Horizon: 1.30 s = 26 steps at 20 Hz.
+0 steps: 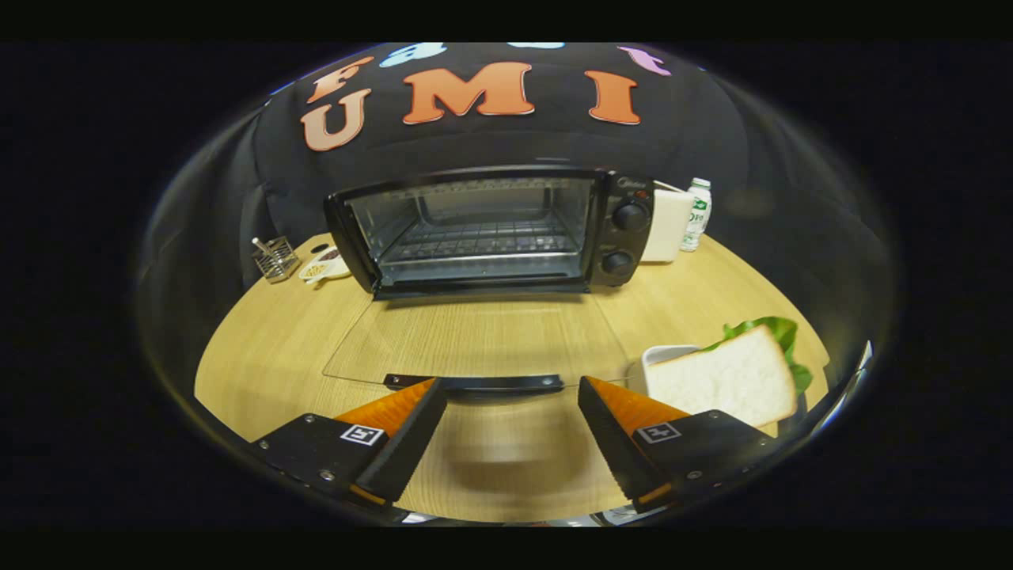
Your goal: Open the toaster oven, put the food inside, and close the toaster oven door.
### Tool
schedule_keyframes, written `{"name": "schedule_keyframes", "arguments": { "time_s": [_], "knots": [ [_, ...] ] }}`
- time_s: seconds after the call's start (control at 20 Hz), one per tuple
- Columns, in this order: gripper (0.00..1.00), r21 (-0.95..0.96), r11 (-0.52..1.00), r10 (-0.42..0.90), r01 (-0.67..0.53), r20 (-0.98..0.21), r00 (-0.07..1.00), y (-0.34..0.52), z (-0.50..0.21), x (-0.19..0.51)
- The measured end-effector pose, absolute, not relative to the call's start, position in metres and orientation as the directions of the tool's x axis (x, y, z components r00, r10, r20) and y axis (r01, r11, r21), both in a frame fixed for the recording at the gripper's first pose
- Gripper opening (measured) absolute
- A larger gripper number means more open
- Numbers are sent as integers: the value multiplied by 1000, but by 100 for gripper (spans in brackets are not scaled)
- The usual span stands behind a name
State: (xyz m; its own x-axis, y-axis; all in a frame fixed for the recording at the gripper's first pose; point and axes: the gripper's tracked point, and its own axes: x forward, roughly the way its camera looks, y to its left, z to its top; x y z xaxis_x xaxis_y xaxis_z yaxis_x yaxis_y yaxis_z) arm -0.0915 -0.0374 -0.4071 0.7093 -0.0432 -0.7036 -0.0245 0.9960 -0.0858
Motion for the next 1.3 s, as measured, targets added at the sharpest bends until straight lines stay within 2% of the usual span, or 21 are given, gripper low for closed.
{"name": "schedule_keyframes", "arguments": {
  "time_s": [0.4, 0.7, 1.05, 1.3],
  "knots": [
    [100, -129, 986, -30, -104, -758, 651, -121, -332, -83],
    [100, -120, 980, -21, -157, -852, 522, -189, -308, -80],
    [99, 87, 992, 111, -91, -946, 304, -227, -360, -90],
    [99, 204, 979, 206, -29, -954, 216, -225, -407, -98]
  ]
}}
